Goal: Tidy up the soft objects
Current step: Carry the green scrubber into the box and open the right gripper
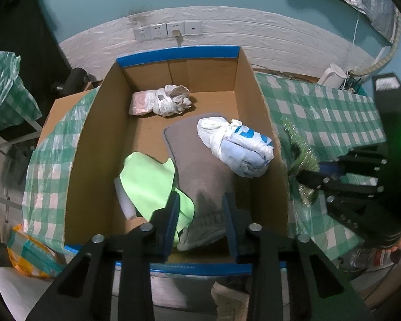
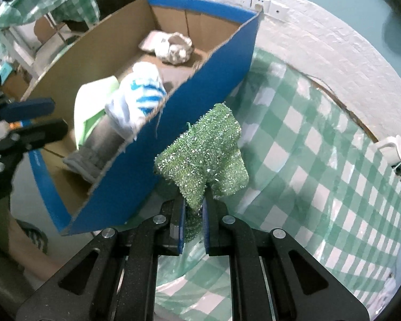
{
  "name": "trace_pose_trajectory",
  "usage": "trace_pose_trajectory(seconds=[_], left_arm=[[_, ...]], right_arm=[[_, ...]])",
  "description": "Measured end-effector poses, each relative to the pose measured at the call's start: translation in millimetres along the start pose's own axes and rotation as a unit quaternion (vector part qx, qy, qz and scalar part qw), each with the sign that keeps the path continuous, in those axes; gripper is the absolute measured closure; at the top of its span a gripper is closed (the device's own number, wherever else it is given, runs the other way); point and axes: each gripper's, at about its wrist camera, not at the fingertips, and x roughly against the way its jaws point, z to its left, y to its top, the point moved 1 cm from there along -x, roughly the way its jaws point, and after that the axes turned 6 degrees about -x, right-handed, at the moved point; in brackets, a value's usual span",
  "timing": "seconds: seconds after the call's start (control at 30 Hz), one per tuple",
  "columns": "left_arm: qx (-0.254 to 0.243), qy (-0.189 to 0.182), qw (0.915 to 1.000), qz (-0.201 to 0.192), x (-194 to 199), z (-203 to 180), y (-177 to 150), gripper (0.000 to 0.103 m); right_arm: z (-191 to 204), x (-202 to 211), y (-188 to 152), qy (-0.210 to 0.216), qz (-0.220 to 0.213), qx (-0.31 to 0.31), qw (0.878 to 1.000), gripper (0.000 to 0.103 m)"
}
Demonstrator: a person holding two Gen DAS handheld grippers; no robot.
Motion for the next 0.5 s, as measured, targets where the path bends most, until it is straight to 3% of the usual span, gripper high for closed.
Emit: trace_pose_trajectory(seconds=[0.13, 0.5], left_arm=[[-0.002, 0.002, 1.0, -0.003, 2, -1, 0, 0.093], [-0.003, 0.009, 0.9997, -0.023, 13, 1, 1, 0.096]], right_arm=[[-1, 13, 13, 0.002, -0.013, -0.005, 1.0, 0.094], [11, 38, 31, 0.013, -0.042, -0.006, 0.999, 0.094]])
